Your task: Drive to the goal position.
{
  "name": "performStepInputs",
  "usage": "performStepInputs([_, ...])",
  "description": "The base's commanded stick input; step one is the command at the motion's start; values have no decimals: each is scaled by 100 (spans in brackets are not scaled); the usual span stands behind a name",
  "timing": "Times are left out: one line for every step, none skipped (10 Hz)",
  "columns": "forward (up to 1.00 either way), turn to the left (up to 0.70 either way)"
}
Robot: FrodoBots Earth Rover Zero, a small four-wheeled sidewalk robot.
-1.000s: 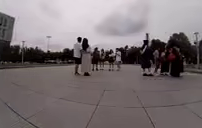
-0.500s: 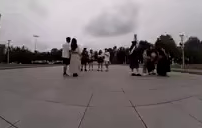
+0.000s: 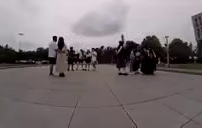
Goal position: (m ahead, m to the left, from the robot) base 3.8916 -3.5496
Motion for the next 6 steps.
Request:
performStepInputs([0, -60])
performStepInputs([0, -60])
performStepInputs([0, -60])
performStepInputs([0, -60])
performStepInputs([0, -60])
performStepInputs([0, -60])
